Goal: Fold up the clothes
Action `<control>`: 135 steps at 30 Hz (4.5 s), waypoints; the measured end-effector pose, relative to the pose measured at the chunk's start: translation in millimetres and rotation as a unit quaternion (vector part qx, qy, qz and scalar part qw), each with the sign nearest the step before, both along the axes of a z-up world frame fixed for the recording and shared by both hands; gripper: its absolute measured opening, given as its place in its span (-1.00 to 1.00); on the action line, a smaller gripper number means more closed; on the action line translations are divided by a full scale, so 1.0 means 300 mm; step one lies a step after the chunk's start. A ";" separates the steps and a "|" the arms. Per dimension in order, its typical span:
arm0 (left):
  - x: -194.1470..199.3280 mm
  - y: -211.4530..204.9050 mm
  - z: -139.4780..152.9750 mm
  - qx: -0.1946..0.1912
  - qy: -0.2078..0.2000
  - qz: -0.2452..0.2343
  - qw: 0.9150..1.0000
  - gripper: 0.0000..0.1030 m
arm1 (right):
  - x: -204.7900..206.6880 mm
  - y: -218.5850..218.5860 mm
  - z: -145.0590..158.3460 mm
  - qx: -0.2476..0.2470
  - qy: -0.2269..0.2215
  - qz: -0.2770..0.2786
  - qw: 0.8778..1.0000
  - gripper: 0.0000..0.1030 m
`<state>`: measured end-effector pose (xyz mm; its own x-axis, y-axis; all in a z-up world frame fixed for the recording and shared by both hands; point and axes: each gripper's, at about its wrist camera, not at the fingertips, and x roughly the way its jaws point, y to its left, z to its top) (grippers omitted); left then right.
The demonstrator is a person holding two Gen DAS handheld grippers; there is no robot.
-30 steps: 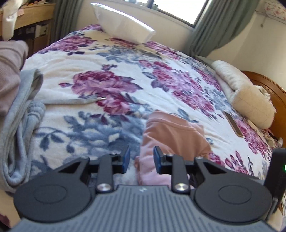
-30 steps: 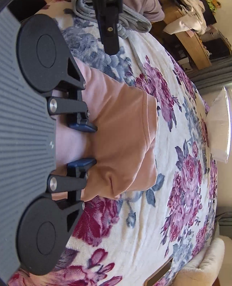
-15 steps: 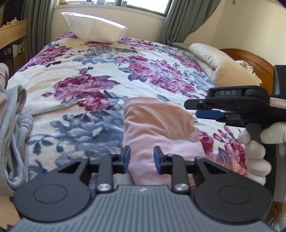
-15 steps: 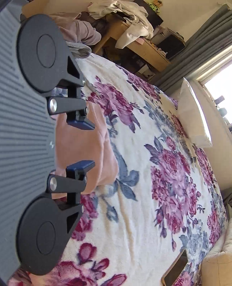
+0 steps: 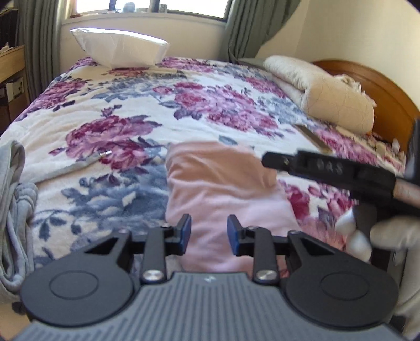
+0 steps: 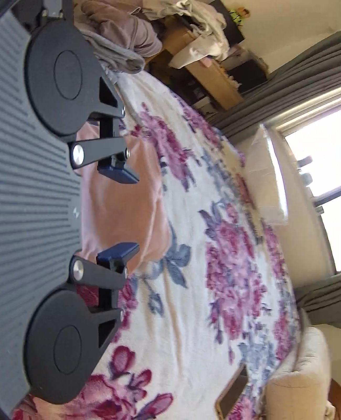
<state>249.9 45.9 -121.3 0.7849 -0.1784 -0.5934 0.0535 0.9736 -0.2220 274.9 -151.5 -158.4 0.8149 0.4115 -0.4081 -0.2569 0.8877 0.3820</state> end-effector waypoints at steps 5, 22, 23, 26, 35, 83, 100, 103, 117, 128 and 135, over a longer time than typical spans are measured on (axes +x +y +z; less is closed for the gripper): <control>0.087 0.011 0.017 -0.027 -0.038 0.044 0.998 -0.44 | -0.022 0.011 -0.051 -0.016 -0.040 -0.011 0.999 0.08; 0.295 0.034 -0.188 -0.050 0.039 0.034 0.997 -0.40 | 0.197 0.101 -0.149 -0.053 -0.007 -0.008 0.999 -0.35; 0.287 0.040 -0.185 -0.053 0.036 0.032 0.997 -0.40 | 0.195 0.096 -0.153 -0.048 -0.006 -0.012 0.999 -0.35; 0.268 0.054 -0.164 -0.051 0.024 0.040 0.998 -0.41 | 0.185 0.077 -0.158 -0.070 -0.015 -0.037 0.997 -0.33; 0.242 0.134 -0.100 -0.078 -0.013 0.068 0.995 0.08 | 0.137 0.092 -0.112 -0.077 -0.048 -0.026 0.996 -0.33; -0.075 0.054 -0.192 0.044 0.073 0.006 0.996 0.70 | -0.198 -0.089 -0.226 -0.059 -0.064 -0.161 0.983 1.00; -0.064 0.054 -0.191 0.043 0.085 0.015 0.995 0.82 | -0.226 0.027 -0.236 -0.071 -0.060 -0.042 0.995 1.00; -0.064 0.059 -0.162 0.031 0.081 0.019 0.996 0.80 | -0.226 0.044 -0.204 -0.092 -0.076 -0.041 0.992 0.98; -0.030 0.096 -0.167 -0.009 0.079 0.043 0.996 0.78 | -0.113 0.078 -0.220 -0.019 0.011 0.004 1.000 1.00; -0.033 0.123 -0.122 -0.035 0.065 0.053 0.996 0.74 | -0.108 0.064 -0.234 0.000 0.023 0.014 1.000 1.00; -0.032 0.176 -0.108 -0.152 0.049 0.020 0.987 0.70 | -0.077 0.037 -0.220 0.031 0.056 0.018 0.998 1.00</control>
<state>240.4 98.7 -153.7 0.7362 -0.3307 -0.5905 -0.0190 0.8621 -0.5064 251.8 -140.6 -224.6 0.7492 0.4677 -0.4689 -0.2412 0.8521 0.4645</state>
